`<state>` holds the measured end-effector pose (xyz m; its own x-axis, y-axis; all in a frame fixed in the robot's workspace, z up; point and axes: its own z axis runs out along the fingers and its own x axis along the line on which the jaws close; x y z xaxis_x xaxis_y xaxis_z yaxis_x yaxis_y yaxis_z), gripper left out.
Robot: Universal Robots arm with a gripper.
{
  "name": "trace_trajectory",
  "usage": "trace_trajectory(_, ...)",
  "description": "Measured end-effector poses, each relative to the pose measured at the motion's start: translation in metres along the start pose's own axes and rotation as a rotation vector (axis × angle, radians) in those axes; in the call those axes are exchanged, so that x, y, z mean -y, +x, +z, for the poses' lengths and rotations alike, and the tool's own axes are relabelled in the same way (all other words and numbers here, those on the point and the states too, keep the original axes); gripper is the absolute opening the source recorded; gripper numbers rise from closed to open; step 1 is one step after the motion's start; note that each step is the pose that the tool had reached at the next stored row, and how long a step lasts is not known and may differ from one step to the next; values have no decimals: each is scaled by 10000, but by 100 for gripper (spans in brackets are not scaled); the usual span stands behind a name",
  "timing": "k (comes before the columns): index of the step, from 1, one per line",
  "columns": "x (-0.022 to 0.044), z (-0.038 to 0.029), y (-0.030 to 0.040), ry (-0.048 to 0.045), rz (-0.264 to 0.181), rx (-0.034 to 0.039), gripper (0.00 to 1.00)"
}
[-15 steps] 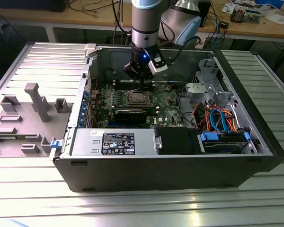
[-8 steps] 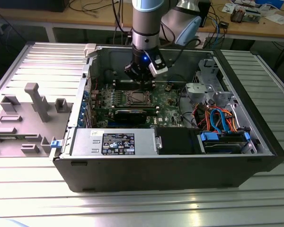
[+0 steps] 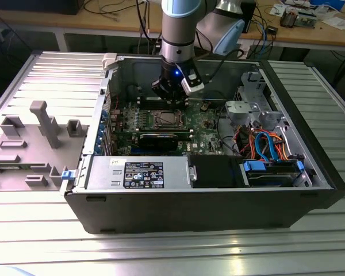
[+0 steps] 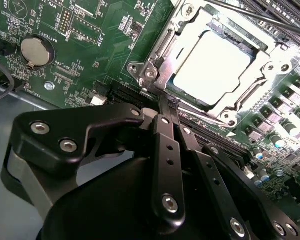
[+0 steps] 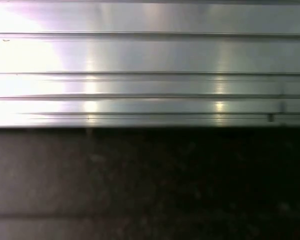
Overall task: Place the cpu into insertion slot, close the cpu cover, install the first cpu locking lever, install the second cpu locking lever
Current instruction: 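Install the first cpu locking lever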
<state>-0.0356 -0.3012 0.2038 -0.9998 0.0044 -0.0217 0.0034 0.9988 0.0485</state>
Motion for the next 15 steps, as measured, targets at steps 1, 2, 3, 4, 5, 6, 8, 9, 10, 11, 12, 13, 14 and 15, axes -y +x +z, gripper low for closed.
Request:
trace_trajectory(1, -1, -1, -2, -3, -2, 3, 11)
trace_trajectory(2, -1, -3, -2, -4, -1, 5, 11)
trace_trajectory(3, -1, -11, -2, -2, -2, 4, 11)
trace_trajectory(4, -2, -25, -2, -3, -2, 2, 11)
trace_trajectory(5, -2, -32, -2, -3, -2, 2, 11)
trace_trajectory(6, -2, -38, -2, -3, -2, 2, 11)
trace_trajectory(8, -3, -38, -3, -4, -1, 2, 11)
trace_trajectory(9, -2, -37, -4, 2, -2, 1, 11)
trace_trajectory(10, -1, -33, -7, 7, -4, 0, 11)
trace_trajectory(11, 2, -25, -12, 13, -3, -2, 11)
trace_trajectory(12, 3, -15, -17, 18, -3, -3, 11)
trace_trajectory(13, 5, -8, -19, 26, -2, -5, 11)
trace_trajectory(14, 8, 0, -21, 43, -3, -8, 11)
trace_trajectory(15, 13, 10, -22, 46, -3, -5, 11)
